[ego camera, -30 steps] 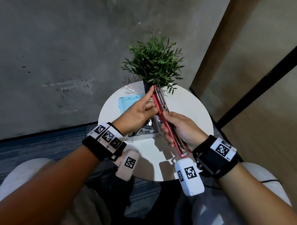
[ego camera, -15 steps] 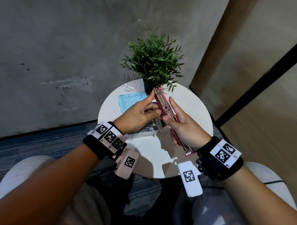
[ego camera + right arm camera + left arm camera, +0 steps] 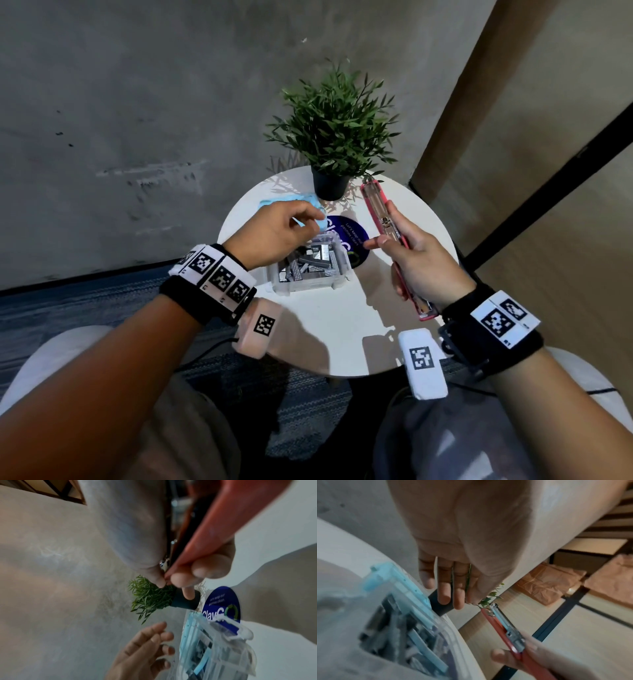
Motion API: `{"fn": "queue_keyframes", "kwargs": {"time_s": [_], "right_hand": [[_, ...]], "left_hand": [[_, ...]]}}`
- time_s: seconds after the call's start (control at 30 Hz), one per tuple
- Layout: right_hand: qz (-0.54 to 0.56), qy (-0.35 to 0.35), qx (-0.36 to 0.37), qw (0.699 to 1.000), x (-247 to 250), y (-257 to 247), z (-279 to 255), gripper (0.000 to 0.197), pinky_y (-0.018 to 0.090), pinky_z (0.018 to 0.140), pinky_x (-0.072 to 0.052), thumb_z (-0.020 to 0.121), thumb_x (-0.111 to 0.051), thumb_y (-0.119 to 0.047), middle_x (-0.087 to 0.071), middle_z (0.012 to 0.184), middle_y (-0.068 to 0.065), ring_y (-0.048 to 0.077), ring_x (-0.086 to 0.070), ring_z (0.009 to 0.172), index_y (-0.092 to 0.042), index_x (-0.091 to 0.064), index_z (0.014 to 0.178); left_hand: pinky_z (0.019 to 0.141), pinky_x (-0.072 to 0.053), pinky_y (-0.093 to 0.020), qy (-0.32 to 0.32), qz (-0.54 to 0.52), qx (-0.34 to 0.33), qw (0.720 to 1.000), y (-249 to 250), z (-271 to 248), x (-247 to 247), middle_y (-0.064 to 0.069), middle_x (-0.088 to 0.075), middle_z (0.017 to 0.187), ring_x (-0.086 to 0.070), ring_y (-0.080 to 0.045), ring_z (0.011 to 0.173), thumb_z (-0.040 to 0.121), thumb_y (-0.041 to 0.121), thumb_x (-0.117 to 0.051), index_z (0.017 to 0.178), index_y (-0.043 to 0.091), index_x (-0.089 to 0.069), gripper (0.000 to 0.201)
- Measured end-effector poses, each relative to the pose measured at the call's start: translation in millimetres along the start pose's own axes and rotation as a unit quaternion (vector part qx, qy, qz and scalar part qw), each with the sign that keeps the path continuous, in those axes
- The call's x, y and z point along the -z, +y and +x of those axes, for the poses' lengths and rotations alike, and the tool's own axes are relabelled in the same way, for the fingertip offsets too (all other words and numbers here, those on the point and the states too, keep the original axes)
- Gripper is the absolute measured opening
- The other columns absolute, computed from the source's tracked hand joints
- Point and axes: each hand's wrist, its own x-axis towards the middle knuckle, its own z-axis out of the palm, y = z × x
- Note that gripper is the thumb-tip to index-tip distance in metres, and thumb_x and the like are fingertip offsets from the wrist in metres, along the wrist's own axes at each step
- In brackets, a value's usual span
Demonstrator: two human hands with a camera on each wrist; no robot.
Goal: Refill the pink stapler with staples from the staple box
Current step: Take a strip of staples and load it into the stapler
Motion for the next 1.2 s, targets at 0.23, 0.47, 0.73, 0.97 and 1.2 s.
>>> {"fn": "queue_keyframes", "kwargs": {"time_s": [0.23,0.47,0.73,0.97,1.2], "right_hand": [[-0.025,0.001,-0.020,0.999,6.7,3.5,4.8,0.067,0.029,0.038,-0.046,0.103,-0.050,-0.020,-0.077,0.101,-0.010,0.022,-0.049,0.039,-0.047,-0.019,0.156],[-0.033,-0.021,-0.012,0.999,4.1,1.6,4.1,0.068,0.030,0.038,-0.046,0.103,-0.048,-0.018,-0.077,0.096,-0.011,0.026,-0.048,0.042,-0.047,-0.017,0.156],[-0.004,-0.036,-0.032,0.999,0.3,6.1,7.4,0.062,0.025,0.036,-0.041,0.104,-0.048,-0.017,-0.075,0.103,0.002,0.024,-0.049,0.038,-0.046,-0.021,0.152],[0.035,-0.035,-0.052,0.997,0.8,6.8,10.1,0.065,0.024,0.035,-0.041,0.103,-0.046,-0.015,-0.074,0.104,0.009,0.022,-0.048,0.036,-0.042,-0.019,0.155],[0.049,-0.034,-0.062,0.996,1.5,6.8,12.4,0.068,0.025,0.035,-0.040,0.099,-0.047,-0.011,-0.076,0.100,0.007,0.024,-0.048,0.038,-0.041,-0.021,0.154]], "left_hand": [[0.079,-0.050,-0.030,-0.079,0.216,-0.009,0.973,-9.4,-3.1,-4.0,0.009,-0.067,0.096,-0.062,-0.013,0.090,0.090,0.021,-0.062,0.100,0.024,-0.074,0.016],[0.081,-0.047,-0.034,-0.097,0.302,-0.032,0.948,-9.7,-4.6,-15.6,0.003,-0.061,0.100,-0.057,-0.018,0.095,0.087,0.026,-0.064,0.099,0.022,-0.069,0.013],[0.081,-0.045,-0.034,-0.100,0.316,-0.049,0.942,-10.4,-4.1,-18.0,0.003,-0.061,0.100,-0.056,-0.018,0.095,0.089,0.029,-0.062,0.099,0.023,-0.067,0.012],[0.076,-0.042,-0.030,-0.099,0.306,-0.050,0.946,-11.2,-3.8,-16.8,0.004,-0.061,0.097,-0.056,-0.017,0.093,0.089,0.029,-0.062,0.096,0.023,-0.067,0.010],[0.076,-0.044,-0.031,-0.099,0.292,-0.047,0.950,-9.8,-4.6,-14.9,0.003,-0.059,0.098,-0.056,-0.017,0.092,0.089,0.023,-0.059,0.093,0.021,-0.064,0.006]]}}
